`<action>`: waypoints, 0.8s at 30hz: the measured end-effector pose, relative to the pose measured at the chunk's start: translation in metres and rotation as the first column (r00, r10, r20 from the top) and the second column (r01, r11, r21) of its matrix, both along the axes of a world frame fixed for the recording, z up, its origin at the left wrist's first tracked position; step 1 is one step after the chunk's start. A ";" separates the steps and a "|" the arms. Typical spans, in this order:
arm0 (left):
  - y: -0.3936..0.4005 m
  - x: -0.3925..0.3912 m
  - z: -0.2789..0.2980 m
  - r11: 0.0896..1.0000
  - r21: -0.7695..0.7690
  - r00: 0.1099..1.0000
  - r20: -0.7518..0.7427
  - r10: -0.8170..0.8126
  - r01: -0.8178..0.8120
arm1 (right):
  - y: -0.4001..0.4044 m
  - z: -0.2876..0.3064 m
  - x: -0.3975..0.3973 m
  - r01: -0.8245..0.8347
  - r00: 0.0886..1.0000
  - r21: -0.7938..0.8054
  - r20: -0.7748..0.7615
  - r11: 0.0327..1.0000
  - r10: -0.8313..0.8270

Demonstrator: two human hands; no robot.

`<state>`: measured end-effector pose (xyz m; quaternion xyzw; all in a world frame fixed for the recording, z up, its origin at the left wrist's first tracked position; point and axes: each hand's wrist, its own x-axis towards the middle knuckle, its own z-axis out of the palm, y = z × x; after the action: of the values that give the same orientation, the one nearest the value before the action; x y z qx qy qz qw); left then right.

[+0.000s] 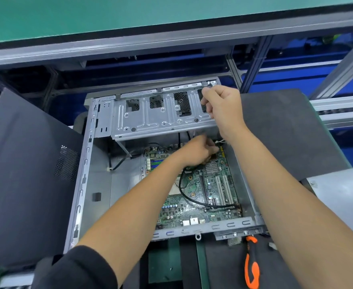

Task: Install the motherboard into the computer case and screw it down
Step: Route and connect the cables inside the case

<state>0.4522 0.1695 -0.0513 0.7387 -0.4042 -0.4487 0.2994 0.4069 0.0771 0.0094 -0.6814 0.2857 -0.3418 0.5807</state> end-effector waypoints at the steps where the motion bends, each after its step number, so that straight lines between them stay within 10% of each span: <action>1: -0.004 -0.004 -0.001 1.000 0.001 0.997 0.079 0.014 -0.015 | 0.000 0.000 0.000 0.001 1.000 -0.002 -0.002 1.000 -0.001; 15: 0.002 -0.001 0.005 0.977 0.087 0.973 0.110 -0.203 0.194 | 0.001 0.000 -0.001 -0.004 1.000 0.008 0.005 1.000 0.004; 19: -0.002 -0.010 0.004 0.997 0.067 0.999 0.022 -0.042 0.040 | 0.001 0.000 -0.001 0.000 1.000 0.005 0.001 1.000 0.000; 24: -0.011 -0.017 -0.002 0.984 -0.104 0.951 0.261 0.169 -0.146 | 0.001 0.001 -0.002 -0.007 1.000 0.004 0.003 1.000 0.007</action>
<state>0.4354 0.1582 -0.0529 0.8094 -0.3992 -0.3019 0.3072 0.4048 0.0779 0.0099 -0.6807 0.2833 -0.3403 0.5836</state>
